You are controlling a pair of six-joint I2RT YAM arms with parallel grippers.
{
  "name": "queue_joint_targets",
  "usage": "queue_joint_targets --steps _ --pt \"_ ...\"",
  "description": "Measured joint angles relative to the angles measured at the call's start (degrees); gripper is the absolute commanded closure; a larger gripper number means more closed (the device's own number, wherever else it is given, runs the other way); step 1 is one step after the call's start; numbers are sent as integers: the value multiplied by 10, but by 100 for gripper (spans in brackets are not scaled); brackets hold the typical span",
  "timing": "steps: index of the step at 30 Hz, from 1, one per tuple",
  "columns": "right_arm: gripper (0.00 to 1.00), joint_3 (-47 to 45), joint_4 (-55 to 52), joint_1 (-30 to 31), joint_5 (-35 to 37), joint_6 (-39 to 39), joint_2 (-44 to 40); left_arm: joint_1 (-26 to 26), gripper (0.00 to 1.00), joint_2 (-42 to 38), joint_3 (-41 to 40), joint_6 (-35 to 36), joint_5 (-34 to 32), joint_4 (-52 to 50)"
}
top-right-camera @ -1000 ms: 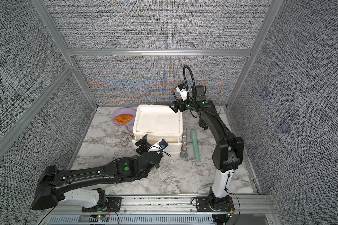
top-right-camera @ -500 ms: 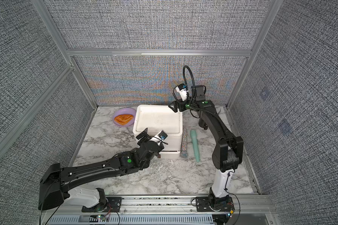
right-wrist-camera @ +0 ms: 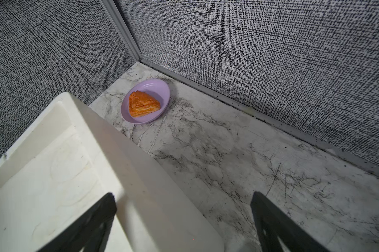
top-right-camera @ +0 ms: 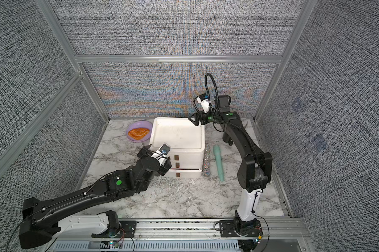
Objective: Take the microphone out of the drawer
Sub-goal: Close the drawer of the storage box.
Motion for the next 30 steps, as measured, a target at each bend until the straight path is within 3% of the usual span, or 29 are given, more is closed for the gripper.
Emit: queue_joint_targets --steps 5,10,14,20,22,30 --pt "2 0 0 0 0 0 0 -30 0 -56 -47 -48 49 -46" --pt "2 0 0 0 0 0 0 -73 0 -49 -87 -89 81 -37" --pt "2 0 0 0 0 0 0 -90 1 -32 -135 -121 88 19" --pt "2 -2 0 0 0 0 -2 -98 11 -20 -224 -158 83 160" --pt "2 -2 -1 0 1 0 -4 -98 15 -3 -231 -176 66 192" --pt "2 -4 -10 2 2 -2 -7 -90 15 100 -211 -222 24 279"
